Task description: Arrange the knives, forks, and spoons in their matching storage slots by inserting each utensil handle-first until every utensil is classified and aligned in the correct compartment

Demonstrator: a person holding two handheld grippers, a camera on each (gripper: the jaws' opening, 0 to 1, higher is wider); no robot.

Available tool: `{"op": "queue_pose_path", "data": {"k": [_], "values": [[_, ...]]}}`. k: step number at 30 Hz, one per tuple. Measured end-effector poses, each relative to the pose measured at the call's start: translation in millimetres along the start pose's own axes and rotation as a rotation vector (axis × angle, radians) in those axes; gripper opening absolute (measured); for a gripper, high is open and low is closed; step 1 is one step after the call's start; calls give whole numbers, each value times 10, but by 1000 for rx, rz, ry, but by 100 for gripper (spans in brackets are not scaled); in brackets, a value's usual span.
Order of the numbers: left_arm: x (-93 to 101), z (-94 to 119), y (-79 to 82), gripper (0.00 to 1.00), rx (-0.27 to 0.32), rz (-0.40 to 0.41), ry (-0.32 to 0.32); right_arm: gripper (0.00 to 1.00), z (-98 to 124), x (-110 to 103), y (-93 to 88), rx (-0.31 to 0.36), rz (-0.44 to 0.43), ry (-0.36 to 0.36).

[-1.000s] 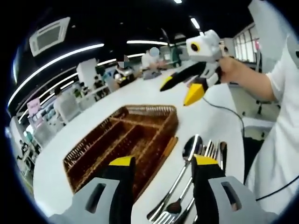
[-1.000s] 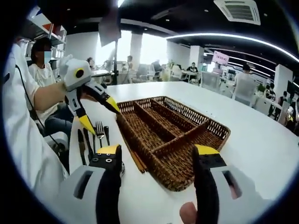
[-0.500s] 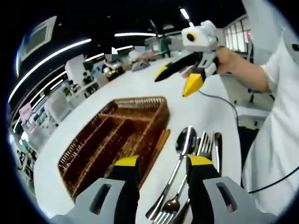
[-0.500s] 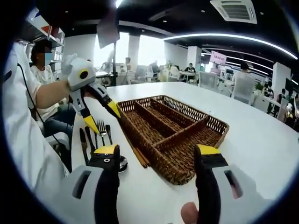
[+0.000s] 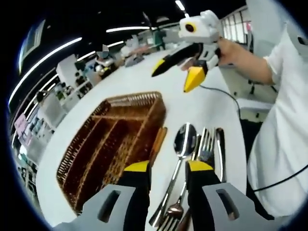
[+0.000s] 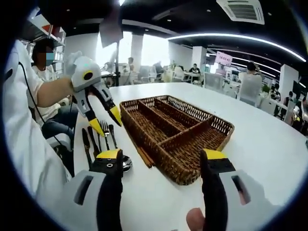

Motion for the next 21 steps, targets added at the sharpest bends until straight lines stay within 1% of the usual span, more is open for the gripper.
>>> {"op": "queue_pose_path", "data": {"k": [2,6,8,10,11,12,14,15,18,19,20,21], "values": [[18,-29,-26,25,-25,-8,-23,68,26,-24,-24,7,-8,-3],[62,-53,-49,22,-61,-27,-53,68,35,4,-50,-1,-2,-8],[77,-62,-37,21,-63,-35,-67,68,52,3,-89,-1,-7,-6],[93,-74,-50,19,-81,-42,-82,68,61,3,-111,-3,-9,-9],[103,-86,-62,19,-100,-50,-84,68,75,4,-133,-11,0,-17],[133,-96,-73,18,-119,-68,-110,68,85,-11,-134,-4,-8,-10],[149,-132,-88,17,-142,-85,-125,68,94,-24,-151,-10,-6,-14],[165,-154,-83,17,-152,-99,-131,68,101,-32,-162,-16,-1,-19],[186,-168,-75,15,-154,-101,-145,67,110,-21,-160,-13,-1,-19],[216,-196,-75,15,-165,-110,-165,67,125,-20,-160,-6,-5,-18],[237,-229,-99,15,-192,-131,-184,67,135,-23,-171,-4,-6,-18],[241,-239,-104,14,-197,-136,-190,67,144,-27,-183,-1,-8,-19]]}}
Point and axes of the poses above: the point that each gripper's makers call its tool centre point, and the gripper's own axes: z roughly backward along the fingers, x roughly to its right, y roughly out of its top, the point moved 4 cm from there along z, roughly backward along the fingers, and after that the axes turned 3 degrees about -z, right-handed, at the moved point
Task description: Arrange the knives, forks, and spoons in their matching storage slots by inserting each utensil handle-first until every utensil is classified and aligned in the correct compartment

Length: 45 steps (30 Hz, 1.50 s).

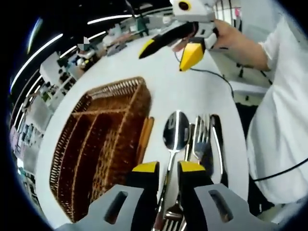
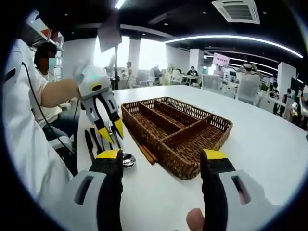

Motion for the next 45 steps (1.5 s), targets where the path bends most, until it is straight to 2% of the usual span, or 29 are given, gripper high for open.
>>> {"op": "queue_pose_path", "data": {"k": [4,8,13,18,21,26,45], "values": [[12,-65,-12,12,-31,-15,-36,67,33,-2,-49,4,-9,-4],[14,-144,-80,12,-89,-34,-62,67,64,15,-56,21,-23,-8],[4,-180,-75,10,-104,-38,-84,67,83,61,-62,28,-26,-12],[36,-267,-113,9,-184,-62,-156,67,129,73,-85,42,-37,-15],[41,-280,-114,9,-193,-67,-165,67,140,73,-93,43,-38,-16],[28,-326,-165,9,-242,-64,-190,67,152,60,-132,38,-39,-14],[5,-354,-170,4,-288,-42,-244,66,165,33,-174,37,-39,-2]]}}
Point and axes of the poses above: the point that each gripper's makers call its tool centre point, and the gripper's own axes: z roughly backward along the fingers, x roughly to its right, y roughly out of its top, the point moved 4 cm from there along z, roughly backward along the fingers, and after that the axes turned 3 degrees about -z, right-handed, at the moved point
